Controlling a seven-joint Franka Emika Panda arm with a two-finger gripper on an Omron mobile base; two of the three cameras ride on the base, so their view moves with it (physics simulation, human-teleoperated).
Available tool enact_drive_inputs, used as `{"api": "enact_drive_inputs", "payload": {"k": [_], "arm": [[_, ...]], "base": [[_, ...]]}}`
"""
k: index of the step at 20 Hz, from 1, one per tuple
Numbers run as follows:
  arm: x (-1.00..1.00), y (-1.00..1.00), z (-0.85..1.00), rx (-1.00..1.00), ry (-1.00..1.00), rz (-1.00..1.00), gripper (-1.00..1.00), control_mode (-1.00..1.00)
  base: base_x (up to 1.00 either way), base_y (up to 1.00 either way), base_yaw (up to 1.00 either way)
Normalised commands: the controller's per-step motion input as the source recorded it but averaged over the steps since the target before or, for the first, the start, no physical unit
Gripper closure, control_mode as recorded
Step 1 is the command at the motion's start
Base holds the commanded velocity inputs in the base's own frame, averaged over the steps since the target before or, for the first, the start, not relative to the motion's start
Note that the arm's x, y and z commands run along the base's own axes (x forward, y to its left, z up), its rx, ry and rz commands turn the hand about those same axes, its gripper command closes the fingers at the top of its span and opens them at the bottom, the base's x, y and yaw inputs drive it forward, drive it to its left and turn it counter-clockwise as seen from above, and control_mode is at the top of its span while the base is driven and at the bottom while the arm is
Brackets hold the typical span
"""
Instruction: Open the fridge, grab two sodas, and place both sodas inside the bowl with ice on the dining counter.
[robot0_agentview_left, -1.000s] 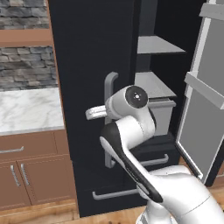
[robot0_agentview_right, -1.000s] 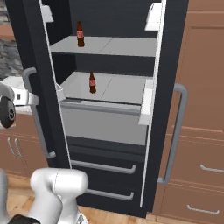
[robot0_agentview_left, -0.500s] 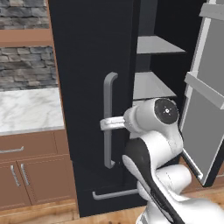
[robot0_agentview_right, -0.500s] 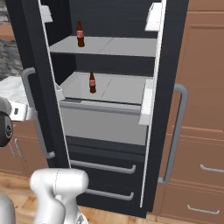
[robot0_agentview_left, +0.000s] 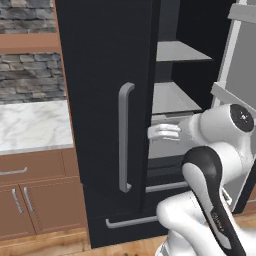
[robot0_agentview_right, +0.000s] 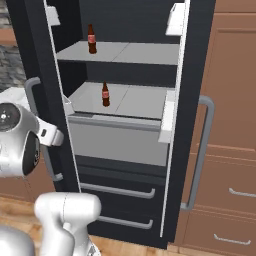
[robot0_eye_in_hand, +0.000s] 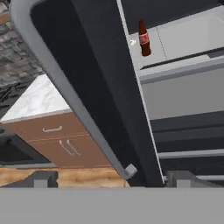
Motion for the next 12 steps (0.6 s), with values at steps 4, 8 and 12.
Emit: {"api": "enact_drive_inputs", "payload": {"k": [4, 8, 12], "arm": [[0.17, -0.72, 0.12, 0.26, 0.00, 0.02, -1.00, -1.00], [0.18, -0.81, 0.09, 0.27, 0.00, 0.00, -1.00, -1.00], [0.51, -0.43, 0.22, 0.27, 0.03, 0.00, -1.00, -1.00]], "base": [[0.00, 0.00, 0.00], [0.00, 0.00, 0.00], [0.00, 0.00, 0.00]]}}
